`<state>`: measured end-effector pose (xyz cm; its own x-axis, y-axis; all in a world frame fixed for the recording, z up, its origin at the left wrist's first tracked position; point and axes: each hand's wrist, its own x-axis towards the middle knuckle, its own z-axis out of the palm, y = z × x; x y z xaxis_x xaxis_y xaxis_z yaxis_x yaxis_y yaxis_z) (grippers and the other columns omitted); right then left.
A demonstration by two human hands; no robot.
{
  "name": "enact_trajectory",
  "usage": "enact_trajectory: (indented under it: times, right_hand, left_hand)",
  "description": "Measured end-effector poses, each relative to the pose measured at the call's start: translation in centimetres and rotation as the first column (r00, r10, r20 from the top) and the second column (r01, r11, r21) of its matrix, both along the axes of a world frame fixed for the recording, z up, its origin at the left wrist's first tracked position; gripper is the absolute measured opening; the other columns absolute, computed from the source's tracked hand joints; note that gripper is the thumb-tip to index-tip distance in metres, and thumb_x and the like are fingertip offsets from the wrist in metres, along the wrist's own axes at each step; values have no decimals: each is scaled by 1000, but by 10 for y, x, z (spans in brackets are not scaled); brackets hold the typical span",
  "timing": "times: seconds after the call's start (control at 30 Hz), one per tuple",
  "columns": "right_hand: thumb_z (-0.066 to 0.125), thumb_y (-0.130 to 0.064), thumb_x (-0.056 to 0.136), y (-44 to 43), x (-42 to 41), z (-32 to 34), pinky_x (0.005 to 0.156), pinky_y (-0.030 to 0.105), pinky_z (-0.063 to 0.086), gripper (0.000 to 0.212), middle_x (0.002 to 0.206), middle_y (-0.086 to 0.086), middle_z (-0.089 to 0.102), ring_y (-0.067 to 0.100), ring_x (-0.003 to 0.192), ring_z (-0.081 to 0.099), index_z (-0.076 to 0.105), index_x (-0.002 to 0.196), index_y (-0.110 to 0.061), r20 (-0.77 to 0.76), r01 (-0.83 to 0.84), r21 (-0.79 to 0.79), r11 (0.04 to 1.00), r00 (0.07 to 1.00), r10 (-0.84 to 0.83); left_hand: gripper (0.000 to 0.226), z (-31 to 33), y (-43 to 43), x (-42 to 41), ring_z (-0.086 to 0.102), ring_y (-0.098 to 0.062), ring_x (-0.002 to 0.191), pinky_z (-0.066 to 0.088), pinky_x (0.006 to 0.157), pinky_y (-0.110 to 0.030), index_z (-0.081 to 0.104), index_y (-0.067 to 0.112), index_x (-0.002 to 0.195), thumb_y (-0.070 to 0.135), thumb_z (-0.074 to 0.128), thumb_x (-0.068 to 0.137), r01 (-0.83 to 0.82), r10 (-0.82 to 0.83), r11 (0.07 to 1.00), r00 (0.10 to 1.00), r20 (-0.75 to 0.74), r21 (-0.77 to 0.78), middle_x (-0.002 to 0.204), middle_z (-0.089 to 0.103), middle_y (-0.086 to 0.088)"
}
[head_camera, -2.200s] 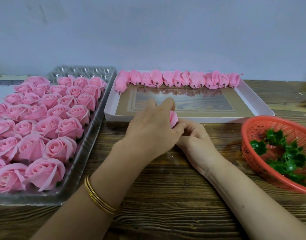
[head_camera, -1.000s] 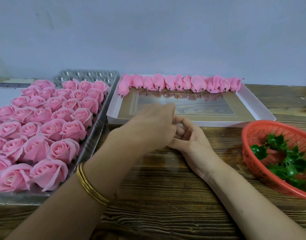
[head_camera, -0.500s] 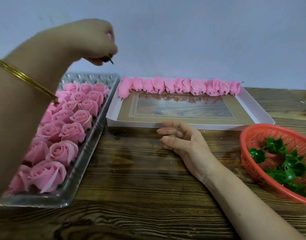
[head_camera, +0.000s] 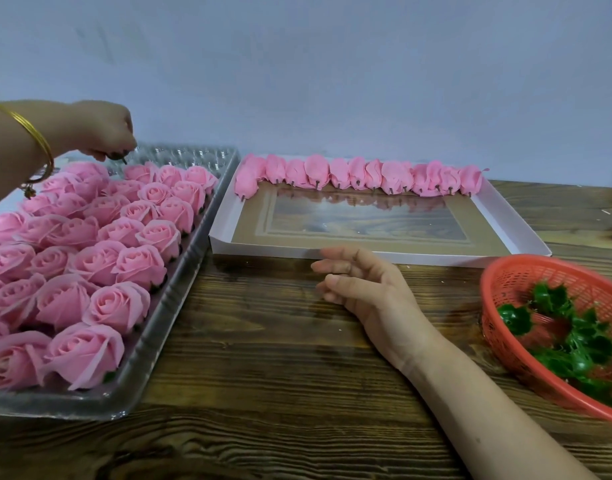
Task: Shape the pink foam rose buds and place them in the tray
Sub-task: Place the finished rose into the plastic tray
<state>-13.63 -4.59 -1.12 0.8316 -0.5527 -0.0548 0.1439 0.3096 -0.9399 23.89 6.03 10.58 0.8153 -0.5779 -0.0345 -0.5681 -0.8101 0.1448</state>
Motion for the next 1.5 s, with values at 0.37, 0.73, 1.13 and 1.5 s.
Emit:
enact_trajectory:
  times: [0.37,0.73,1.13,1.5]
  right_hand:
    - [69,-8,67,-2,2,-2,71,20,52,36,95,6,73,13,80,67,69,103,-8,-6,-3,12,1000,1000,4]
    - [67,-9,66,-1,2,0,69,19,52,32,92,6,73,12,78,67,69,98,-7,-8,-11,12,1000,1000,11]
    - [64,-5,65,-1,3,-1,69,20,53,30,91,6,73,14,77,66,70,94,-6,-8,-15,4,1000,1000,15]
    - [64,-6,66,-1,2,0,71,21,53,29,92,8,73,14,78,66,71,94,-6,-12,-17,-5,1000,1000,17]
  left_hand:
    - [6,-25,13,17,53,-33,82,39,72,-36,56,-1,90,0,62,89,167,-167,986,986,12,29,93,62,-25]
    - [17,-29,20,29,45,-25,66,35,62,-32,52,-2,76,-14,57,87,116,-112,993,982,-153,18,69,51,-13]
    - [7,-38,15,33,46,-27,72,33,65,-33,54,-5,91,-12,54,89,123,-110,991,979,-174,61,77,53,-16]
    - [18,-32,12,34,56,-30,86,40,78,-31,66,-1,106,2,57,91,188,-187,968,982,-19,169,89,62,-14]
